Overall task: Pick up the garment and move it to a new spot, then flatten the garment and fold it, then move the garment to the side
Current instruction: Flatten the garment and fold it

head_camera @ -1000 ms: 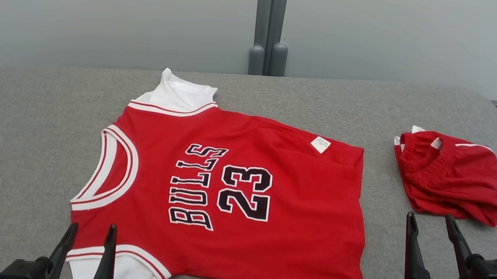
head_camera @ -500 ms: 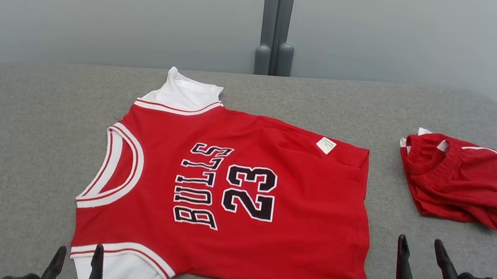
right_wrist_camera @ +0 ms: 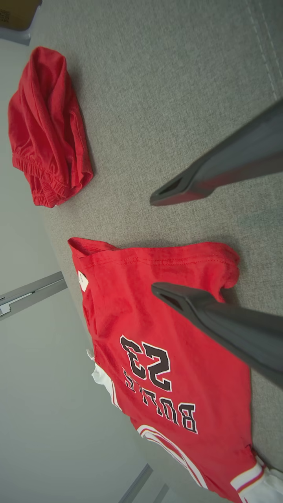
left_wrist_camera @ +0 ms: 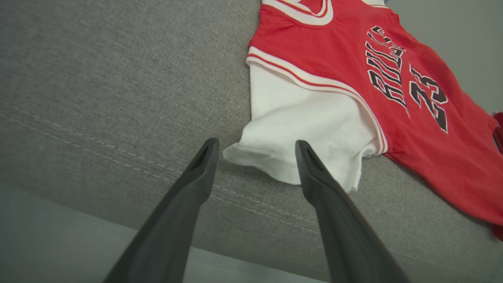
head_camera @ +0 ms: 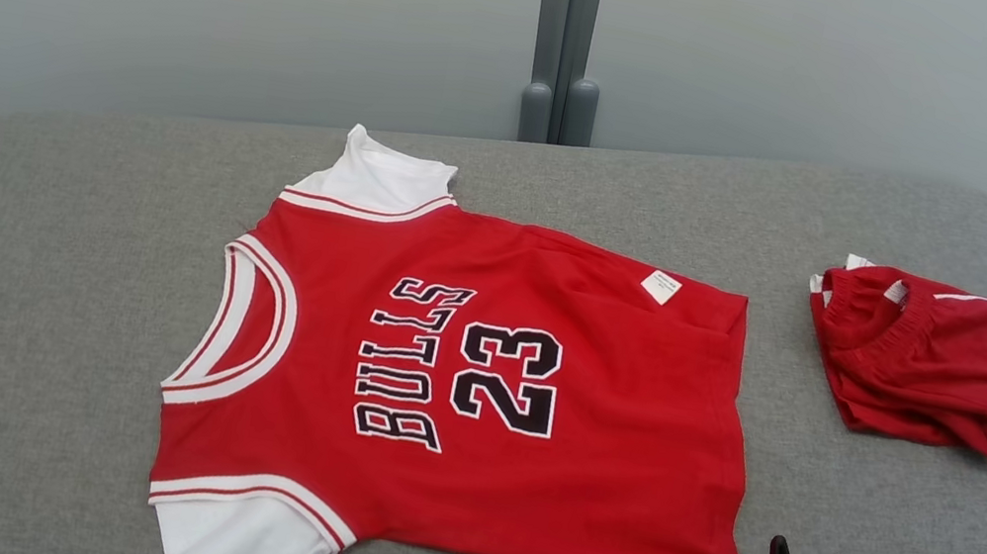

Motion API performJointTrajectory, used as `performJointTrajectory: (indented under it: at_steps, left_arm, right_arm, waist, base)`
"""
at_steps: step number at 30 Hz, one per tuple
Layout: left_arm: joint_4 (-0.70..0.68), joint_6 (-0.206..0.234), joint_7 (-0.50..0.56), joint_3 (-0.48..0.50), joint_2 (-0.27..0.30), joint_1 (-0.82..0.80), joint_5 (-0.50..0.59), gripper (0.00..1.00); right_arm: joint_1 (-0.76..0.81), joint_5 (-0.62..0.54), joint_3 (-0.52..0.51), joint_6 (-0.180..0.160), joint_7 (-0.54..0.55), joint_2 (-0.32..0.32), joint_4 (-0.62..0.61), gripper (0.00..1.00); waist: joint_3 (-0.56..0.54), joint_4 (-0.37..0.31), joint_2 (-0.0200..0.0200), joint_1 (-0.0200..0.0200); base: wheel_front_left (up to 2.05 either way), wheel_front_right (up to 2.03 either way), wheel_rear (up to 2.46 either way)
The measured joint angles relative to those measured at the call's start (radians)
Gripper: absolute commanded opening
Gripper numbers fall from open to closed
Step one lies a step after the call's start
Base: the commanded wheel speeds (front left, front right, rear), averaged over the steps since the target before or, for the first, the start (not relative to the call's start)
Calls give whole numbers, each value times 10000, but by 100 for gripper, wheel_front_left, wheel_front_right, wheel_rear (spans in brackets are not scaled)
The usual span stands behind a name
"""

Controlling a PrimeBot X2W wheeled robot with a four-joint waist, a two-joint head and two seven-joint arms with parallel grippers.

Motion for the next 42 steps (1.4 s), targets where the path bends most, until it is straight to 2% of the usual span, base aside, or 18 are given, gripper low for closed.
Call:
performJointTrajectory:
  at_steps: [6,20,21,22,23,24,25,26,28,33,37,42]
  left_arm:
    - [249,-199,355,201,-10,30,-899,100]
    - [516,-631,424,203,-15,-301,-997,99]
    - [531,-675,395,203,-15,-323,-997,93]
    - [537,-700,395,201,-15,-334,-997,93]
    - [556,-704,395,198,-17,-347,-997,47]
    - [571,-721,370,190,-17,-363,-997,47]
    - [581,-775,341,176,-17,-383,-997,17]
    - [587,-800,341,148,-17,-410,-997,0]
    - [600,-805,339,109,-19,-480,-995,0]
    - [554,-897,92,153,-21,-548,-995,0]
    - [385,-1011,-13,138,-21,-747,-984,0]
    - [63,-1070,-207,84,-33,-940,-934,0]
  right_arm:
    - [125,244,25,253,2,-10,167,100]
    - [122,242,84,512,75,-54,610,100]
    - [121,242,86,518,75,-54,639,100]
    - [121,242,86,520,75,-54,671,100]
    - [121,242,86,520,75,-54,698,100]
    - [120,242,86,522,75,-54,725,100]
    - [118,242,86,539,75,-54,746,100]
    - [117,244,86,558,75,-54,767,100]
    - [113,263,84,566,75,-52,819,100]
    - [112,826,36,826,75,79,988,100]
    - [112,1992,-297,1112,75,476,1083,100]
    - [83,2911,-520,1398,115,587,1210,100]
  waist:
    - [79,-13,0,0]
    - [270,-158,0,0]
    - [279,-164,0,0]
    - [288,-170,0,0]
    - [296,-175,0,0]
    - [304,-178,0,0]
    - [311,-181,0,0]
    - [319,-184,0,0]
    - [332,-185,0,0]
    - [356,-172,0,0]
    - [376,-122,0,0]
    - [417,12,0,0]
  base:
    - [0,0,0]
    - [0,0,0]
    - [0,0,0]
    - [0,0,0]
    - [0,0,0]
    - [0,0,0]
    - [0,0,0]
    - [0,0,0]
    - [0,0,0]
    - [0,0,0]
    - [0,0,0]
    - [0,0,0]
